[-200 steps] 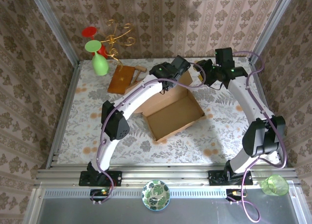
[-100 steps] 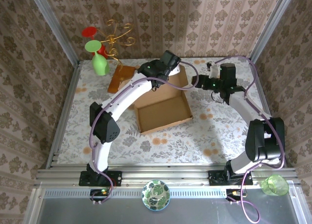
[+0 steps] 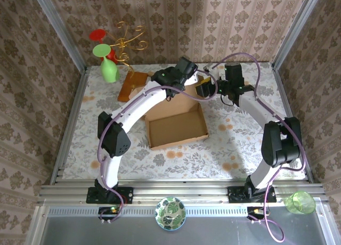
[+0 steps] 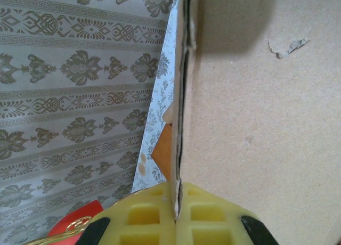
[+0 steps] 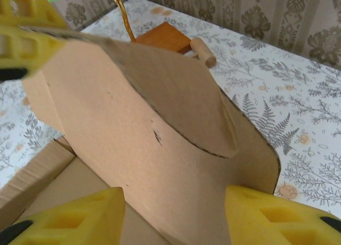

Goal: Fold the paper box

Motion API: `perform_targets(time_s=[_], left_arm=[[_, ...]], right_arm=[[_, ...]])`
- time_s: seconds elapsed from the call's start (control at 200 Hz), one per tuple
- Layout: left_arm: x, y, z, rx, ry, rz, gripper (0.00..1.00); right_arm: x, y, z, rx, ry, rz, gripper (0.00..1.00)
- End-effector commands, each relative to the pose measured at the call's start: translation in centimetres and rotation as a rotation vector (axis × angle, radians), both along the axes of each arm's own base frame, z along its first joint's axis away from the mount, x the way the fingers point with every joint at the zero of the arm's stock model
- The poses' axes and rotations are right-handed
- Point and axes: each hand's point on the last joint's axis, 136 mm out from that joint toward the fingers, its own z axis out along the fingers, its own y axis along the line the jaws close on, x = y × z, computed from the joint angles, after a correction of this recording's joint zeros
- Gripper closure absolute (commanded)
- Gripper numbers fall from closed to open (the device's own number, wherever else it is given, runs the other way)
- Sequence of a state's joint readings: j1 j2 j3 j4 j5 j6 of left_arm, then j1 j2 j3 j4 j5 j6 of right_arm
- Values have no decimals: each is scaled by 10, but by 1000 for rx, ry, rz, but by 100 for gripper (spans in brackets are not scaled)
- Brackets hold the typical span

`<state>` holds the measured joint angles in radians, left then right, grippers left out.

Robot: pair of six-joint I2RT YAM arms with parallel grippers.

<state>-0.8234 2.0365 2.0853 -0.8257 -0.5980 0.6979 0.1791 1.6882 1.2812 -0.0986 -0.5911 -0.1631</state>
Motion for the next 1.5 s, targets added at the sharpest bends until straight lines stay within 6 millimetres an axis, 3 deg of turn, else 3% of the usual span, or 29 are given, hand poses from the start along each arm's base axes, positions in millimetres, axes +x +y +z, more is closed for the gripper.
perform_targets(time_s=[0.0,0.1,0.235,0.49,0.725,0.865,0.985,1.155,1.235,1.305,1.4,1.495], left_arm=[[-11,1,21,-40,-18,-19,100],[-13,-2,21,-42,-17,-24,100],[-14,-5,21,-48,-17,-30,100],[-17,0,23,-35,-19,-25,100],[-20,-4,23,-33,-20,-38,100],[-20,-4,22,-27,-18,-38,100],[-21,-6,23,-30,-21,-41,100],[-20,-8,25,-54,-28,-22,100],[-18,-7,41,-138,-50,41,58],[-18,0,60,-257,-54,128,35],[-21,24,79,-467,15,290,22],[-35,51,84,-602,83,422,19]], right_arm=[[7,-3,0,-49,-28,0,51],[8,-2,1,-43,-35,0,59],[14,-6,-6,-78,-44,-43,61],[14,-42,13,-61,-157,-109,44],[6,-25,4,-30,-138,17,41],[7,-7,0,-28,-111,59,49],[10,-3,0,-41,-111,53,60],[10,-4,1,-79,-127,23,91],[9,-8,0,-84,-144,0,100],[7,-11,-5,-92,-143,-9,100],[5,-15,-10,-91,-136,-11,100],[6,-19,-9,-85,-139,-18,100]])
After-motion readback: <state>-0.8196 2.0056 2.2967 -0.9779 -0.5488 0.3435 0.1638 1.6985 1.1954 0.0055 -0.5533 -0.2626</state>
